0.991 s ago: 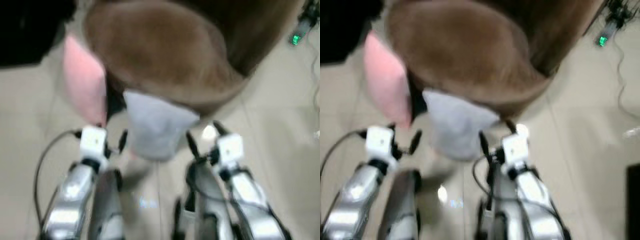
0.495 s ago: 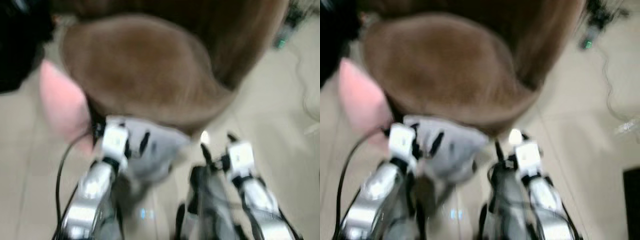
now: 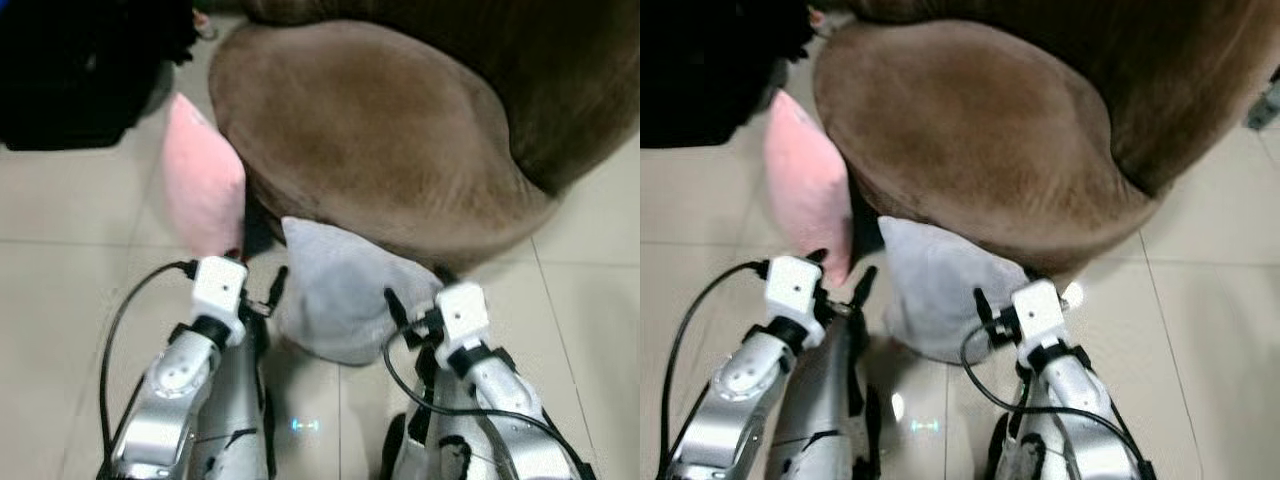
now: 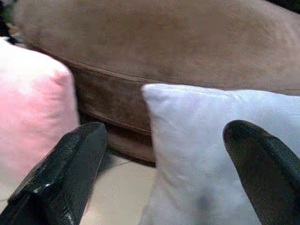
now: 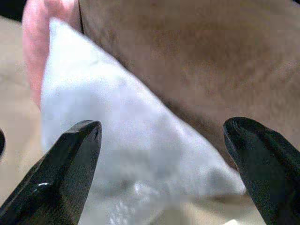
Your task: Move the pillow to the sofa from floor
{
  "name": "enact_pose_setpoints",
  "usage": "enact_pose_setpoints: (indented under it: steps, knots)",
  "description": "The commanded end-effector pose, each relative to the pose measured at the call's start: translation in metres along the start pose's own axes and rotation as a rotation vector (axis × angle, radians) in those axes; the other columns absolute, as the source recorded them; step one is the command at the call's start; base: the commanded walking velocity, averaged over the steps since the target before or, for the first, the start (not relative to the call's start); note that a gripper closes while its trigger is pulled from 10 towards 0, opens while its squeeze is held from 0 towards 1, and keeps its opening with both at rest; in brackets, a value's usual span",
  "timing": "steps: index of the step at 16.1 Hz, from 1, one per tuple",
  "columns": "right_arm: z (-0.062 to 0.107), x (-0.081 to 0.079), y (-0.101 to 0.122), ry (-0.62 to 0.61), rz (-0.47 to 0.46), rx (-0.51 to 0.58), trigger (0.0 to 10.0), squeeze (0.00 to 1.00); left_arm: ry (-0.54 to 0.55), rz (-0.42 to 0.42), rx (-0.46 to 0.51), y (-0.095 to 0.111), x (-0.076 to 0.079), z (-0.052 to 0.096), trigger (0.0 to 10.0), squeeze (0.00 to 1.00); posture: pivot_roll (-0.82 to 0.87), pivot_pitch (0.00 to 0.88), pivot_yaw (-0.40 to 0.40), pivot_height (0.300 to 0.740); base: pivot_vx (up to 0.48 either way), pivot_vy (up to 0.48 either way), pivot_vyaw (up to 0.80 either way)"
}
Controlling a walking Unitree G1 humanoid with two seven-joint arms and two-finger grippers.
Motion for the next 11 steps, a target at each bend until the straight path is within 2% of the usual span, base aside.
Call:
enact_pose_setpoints:
  steps: [1,3,4,7,8,9,11]
  knots:
    - [0.002,0.009,-0.006,0.017,0.035,-0.053,10.0,0.00,-0.012,0.005,-0.027,-0.006,0.005,0.003,10.0,0.00,0.09,0.277,-0.049,0.471,0.000,0.000,0.00]
    - [0.001,0.025,-0.003,0.042,0.110,-0.086,10.0,0.00,-0.015,0.009,-0.029,-0.006,0.008,0.003,10.0,0.00,0.08,0.282,-0.058,0.471,0.000,0.000,0.00]
    - [-0.001,0.040,0.003,0.062,0.177,-0.106,10.0,0.00,-0.011,0.018,-0.030,-0.006,0.009,0.004,10.0,0.00,0.08,0.288,-0.066,0.471,0.000,0.000,0.00]
    - [-0.004,0.057,0.012,0.098,0.260,-0.134,10.0,0.00,-0.007,0.022,-0.034,-0.007,0.011,0.004,10.0,0.00,0.08,0.294,-0.078,0.471,0.000,0.000,0.00]
    - [-0.011,0.081,0.022,0.120,0.378,-0.182,10.0,0.00,0.002,0.036,-0.039,-0.008,0.013,0.006,10.0,0.00,0.08,0.305,-0.092,0.471,0.000,0.000,0.00]
    - [-0.015,0.089,0.024,0.124,0.408,-0.203,10.0,0.00,0.004,0.041,-0.041,-0.008,0.015,0.007,10.0,0.00,0.08,0.311,-0.099,0.471,0.000,0.000,0.00]
    - [-0.019,0.088,0.020,0.161,0.445,-0.235,10.0,0.00,0.009,0.047,-0.044,-0.008,0.016,0.008,10.0,0.00,0.09,0.325,-0.109,0.471,0.000,0.000,0.00]
Point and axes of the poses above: a point about 5 cm out from each wrist's last joint towards the gripper, its own z axis pointing back from the gripper into the wrist, its own y axis along the axis of the wrist's last joint, x = y × z, the point moved 5 cm from there along -z, pointing out of the wrist towards the gripper, and after that the axes turned 15 degrees about -z, right-handed, at the moved point
